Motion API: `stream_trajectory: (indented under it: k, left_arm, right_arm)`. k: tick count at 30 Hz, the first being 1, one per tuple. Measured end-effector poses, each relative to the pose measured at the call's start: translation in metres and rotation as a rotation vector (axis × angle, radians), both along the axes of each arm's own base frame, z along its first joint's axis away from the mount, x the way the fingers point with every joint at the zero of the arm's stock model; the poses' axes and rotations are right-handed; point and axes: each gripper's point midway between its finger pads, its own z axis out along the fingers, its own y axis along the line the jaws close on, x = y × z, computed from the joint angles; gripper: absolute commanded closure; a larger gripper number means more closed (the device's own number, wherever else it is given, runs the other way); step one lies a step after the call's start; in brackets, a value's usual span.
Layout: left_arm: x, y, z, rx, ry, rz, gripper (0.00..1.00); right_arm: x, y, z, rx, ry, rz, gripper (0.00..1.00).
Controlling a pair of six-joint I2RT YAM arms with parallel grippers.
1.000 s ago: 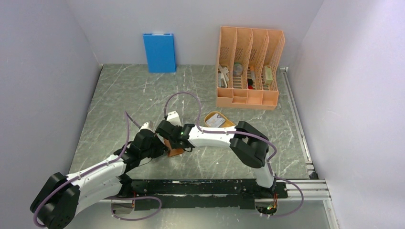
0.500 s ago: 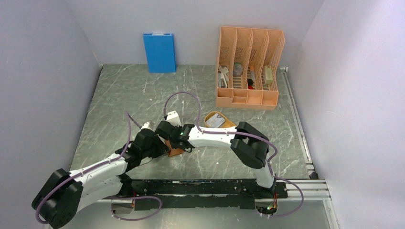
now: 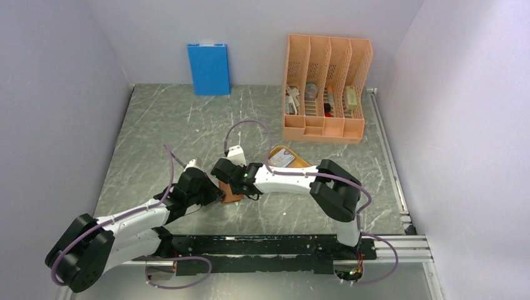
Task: Put the credit cards into the card holder
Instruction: Open the card holder at the center of the board.
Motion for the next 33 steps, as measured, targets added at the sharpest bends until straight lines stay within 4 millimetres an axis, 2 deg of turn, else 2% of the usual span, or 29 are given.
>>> stream_trajectory:
  k: [12,14,18,21,23,26,30,33]
  left_arm:
    - [0.007,-0.005,0.003,-0.012,-0.006,0.006,0.94]
    - [0.007,-0.005,0.004,0.000,-0.007,-0.003,0.84]
    - [0.005,-0.002,0.010,0.034,-0.015,-0.033,0.46]
    - [0.004,0.000,0.017,0.056,-0.022,-0.053,0.26]
    - [0.005,-0.001,0.023,0.067,-0.031,-0.067,0.10]
    - [0.009,-0.003,0.034,0.080,-0.047,-0.090,0.03]
    - [0.015,-0.007,0.047,0.089,-0.075,-0.117,0.03]
    - [0.016,-0.010,0.048,0.090,-0.076,-0.132,0.03]
  right_arm:
    - [0.004,-0.030,0.003,0.028,0.021,-0.078,1.00]
    - [0.006,-0.039,0.005,0.042,0.031,-0.095,1.00]
    - [0.004,-0.049,0.008,0.086,0.053,-0.106,1.00]
    - [-0.002,-0.053,0.012,0.119,0.064,-0.096,1.00]
    - [-0.005,-0.053,0.017,0.146,0.069,-0.087,1.00]
    - [-0.008,-0.047,0.028,0.207,0.073,-0.064,1.00]
    - [-0.014,-0.040,0.043,0.284,0.075,-0.032,1.00]
    - [-0.017,-0.035,0.054,0.340,0.076,-0.008,1.00]
